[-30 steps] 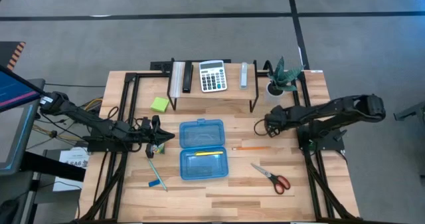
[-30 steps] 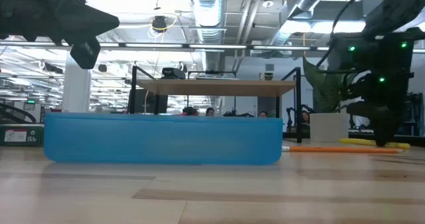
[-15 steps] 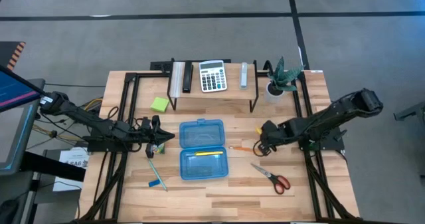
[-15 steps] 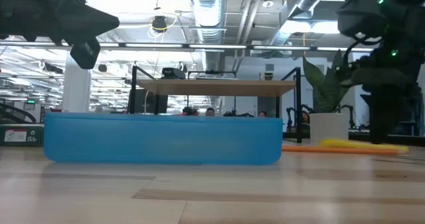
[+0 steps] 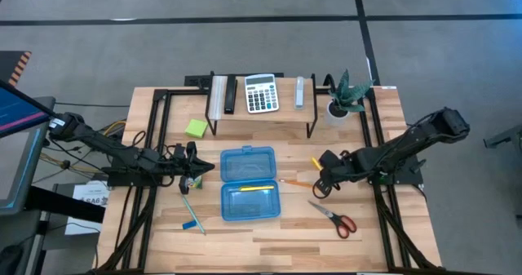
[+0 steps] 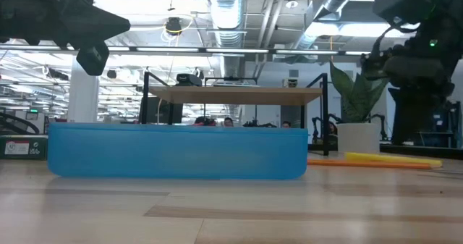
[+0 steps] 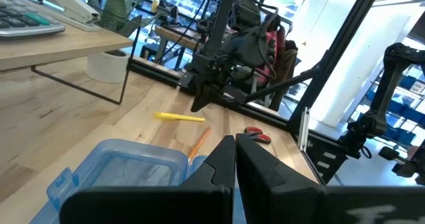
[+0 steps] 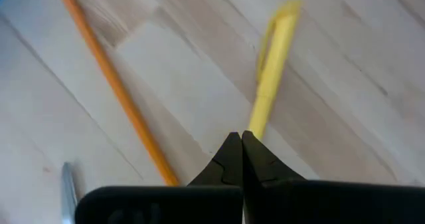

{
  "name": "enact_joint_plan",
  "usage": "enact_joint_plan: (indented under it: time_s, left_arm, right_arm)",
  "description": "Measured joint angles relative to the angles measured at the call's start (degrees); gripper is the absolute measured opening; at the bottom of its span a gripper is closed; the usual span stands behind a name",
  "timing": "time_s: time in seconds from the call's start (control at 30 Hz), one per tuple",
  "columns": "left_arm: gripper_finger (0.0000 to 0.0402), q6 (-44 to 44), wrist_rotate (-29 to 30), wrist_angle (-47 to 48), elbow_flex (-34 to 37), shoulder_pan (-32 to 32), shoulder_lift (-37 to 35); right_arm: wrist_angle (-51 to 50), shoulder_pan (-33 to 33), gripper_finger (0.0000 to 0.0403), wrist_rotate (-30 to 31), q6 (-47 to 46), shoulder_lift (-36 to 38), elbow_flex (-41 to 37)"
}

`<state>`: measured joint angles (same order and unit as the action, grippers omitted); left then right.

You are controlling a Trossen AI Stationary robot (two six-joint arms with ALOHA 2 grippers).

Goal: Pack school essentials
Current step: Put the yellow pen into the blue supply box

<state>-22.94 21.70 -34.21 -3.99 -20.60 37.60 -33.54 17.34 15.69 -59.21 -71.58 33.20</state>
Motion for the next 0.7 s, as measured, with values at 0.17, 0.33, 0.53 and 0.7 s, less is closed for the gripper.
enact_joint_plan:
  time_s: [0.17,0.33,0.53,0.7]
  left_arm:
    - [0.0,0.0,0.0,0.0,0.0,0.0,0.0]
    - [0.0,0.0,0.0,0.0,0.0,0.0,0.0]
    - [0.0,0.0,0.0,0.0,0.0,0.0,0.0]
    - [0.0,0.0,0.0,0.0,0.0,0.0,0.0]
  right_arm:
    - [3.0,-0.9,0.0026,2.4,4.1,0.0,0.1]
    - [5.8,-2.7,0.0097,3.9,9.3,-2.1,0.2]
    - [7.3,-6.1,0.0196,6.7,11.2,-9.1,0.2]
    - [10.9,-8.6,0.0246,7.2,12.6,-15.3,0.5]
